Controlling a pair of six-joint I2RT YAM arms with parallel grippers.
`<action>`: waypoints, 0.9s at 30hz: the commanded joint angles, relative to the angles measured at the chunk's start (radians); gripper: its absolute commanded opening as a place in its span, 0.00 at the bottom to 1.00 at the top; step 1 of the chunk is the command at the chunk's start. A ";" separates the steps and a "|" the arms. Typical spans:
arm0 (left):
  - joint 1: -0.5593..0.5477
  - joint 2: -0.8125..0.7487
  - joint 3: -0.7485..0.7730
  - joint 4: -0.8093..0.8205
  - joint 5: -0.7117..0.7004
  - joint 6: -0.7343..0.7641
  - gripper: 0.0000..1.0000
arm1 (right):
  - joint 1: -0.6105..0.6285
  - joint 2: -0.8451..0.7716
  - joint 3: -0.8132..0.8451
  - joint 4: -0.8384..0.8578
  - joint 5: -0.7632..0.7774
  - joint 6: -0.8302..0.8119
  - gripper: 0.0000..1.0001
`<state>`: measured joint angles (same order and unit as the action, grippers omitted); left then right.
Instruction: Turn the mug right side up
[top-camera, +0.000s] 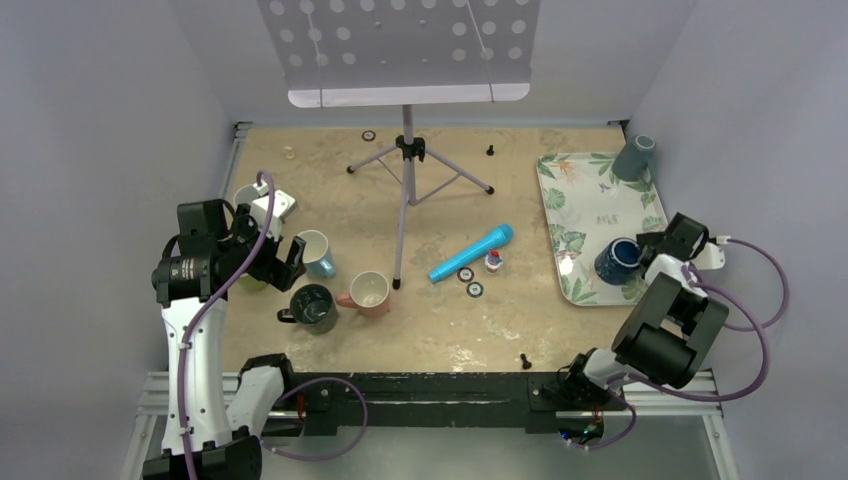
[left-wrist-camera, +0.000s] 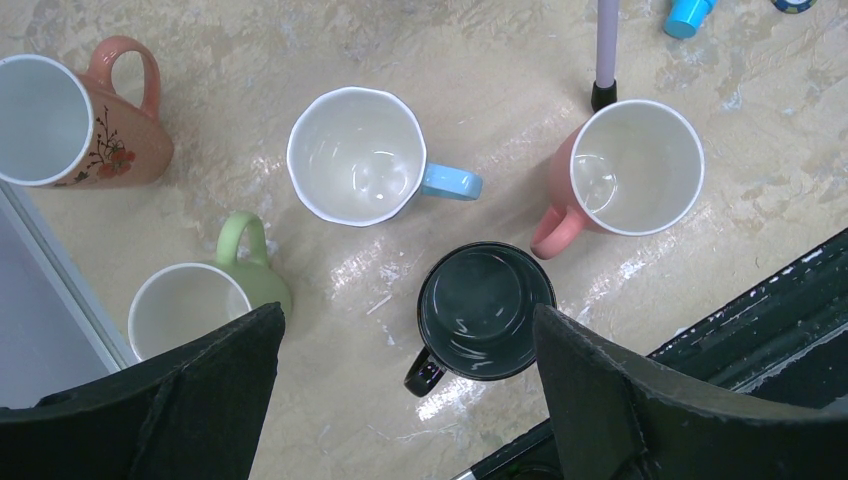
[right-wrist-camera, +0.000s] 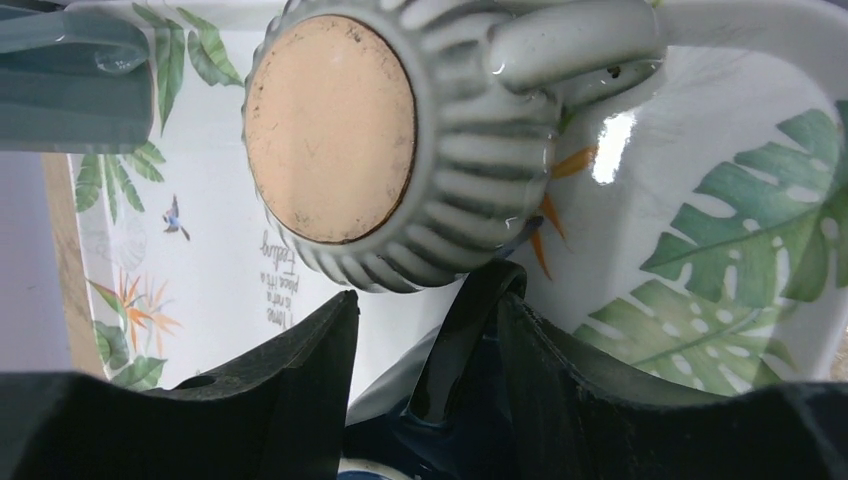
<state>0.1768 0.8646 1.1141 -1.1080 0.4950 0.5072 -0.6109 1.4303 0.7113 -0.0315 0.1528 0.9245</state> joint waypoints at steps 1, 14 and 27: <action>0.003 -0.007 0.002 0.025 0.028 -0.007 0.97 | 0.005 0.023 -0.031 0.049 -0.085 -0.050 0.55; 0.004 -0.011 0.006 0.023 0.030 -0.007 0.97 | 0.087 0.055 0.008 0.071 -0.174 -0.114 0.39; 0.004 -0.013 0.031 -0.007 0.064 -0.001 0.97 | 0.185 0.020 0.065 0.116 -0.301 -0.272 0.00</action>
<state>0.1768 0.8577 1.1141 -1.1110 0.5022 0.5072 -0.4942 1.4975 0.7219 0.0586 -0.0788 0.7368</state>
